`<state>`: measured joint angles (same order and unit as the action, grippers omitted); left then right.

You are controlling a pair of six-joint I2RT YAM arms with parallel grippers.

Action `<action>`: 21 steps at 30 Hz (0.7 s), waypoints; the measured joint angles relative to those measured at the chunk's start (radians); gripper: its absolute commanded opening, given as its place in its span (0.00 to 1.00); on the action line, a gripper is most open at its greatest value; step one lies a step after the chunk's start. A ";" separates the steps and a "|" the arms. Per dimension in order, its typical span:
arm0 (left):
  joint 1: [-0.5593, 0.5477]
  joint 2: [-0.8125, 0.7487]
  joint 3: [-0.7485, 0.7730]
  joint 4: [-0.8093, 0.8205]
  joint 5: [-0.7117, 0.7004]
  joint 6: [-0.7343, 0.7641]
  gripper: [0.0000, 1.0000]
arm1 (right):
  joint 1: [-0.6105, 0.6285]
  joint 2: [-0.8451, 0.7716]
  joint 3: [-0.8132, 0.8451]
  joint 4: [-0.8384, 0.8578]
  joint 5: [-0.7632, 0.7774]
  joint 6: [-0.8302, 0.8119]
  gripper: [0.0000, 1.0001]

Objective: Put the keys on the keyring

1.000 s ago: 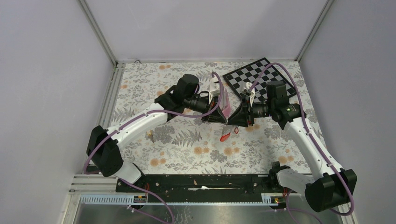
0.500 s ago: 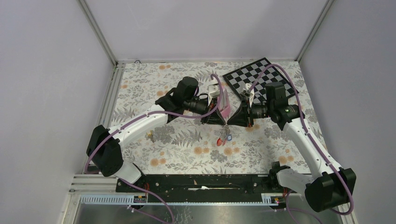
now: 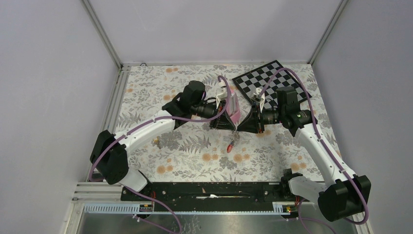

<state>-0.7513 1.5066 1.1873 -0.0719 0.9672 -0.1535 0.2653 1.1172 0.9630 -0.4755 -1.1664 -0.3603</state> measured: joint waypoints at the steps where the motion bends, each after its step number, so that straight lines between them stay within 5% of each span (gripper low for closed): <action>1: 0.001 0.000 -0.004 0.009 0.002 -0.010 0.00 | 0.000 0.000 -0.002 0.001 0.000 -0.001 0.18; 6: 0.011 0.000 -0.019 0.052 0.010 -0.047 0.00 | 0.000 0.000 -0.006 0.004 -0.001 -0.002 0.12; 9: 0.014 0.000 -0.032 0.084 0.017 -0.064 0.00 | 0.000 0.000 -0.006 0.010 -0.003 -0.002 0.00; 13: 0.018 0.000 -0.051 0.118 0.025 -0.071 0.01 | 0.000 0.000 -0.003 -0.006 0.000 -0.013 0.00; 21: 0.018 0.000 -0.058 0.074 0.008 0.066 0.31 | 0.011 0.008 0.072 -0.134 0.076 -0.079 0.00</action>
<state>-0.7338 1.5066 1.1297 0.0017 0.9749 -0.0875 0.2760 1.1255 1.0355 -0.6098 -1.0904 -0.4389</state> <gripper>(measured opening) 0.197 0.014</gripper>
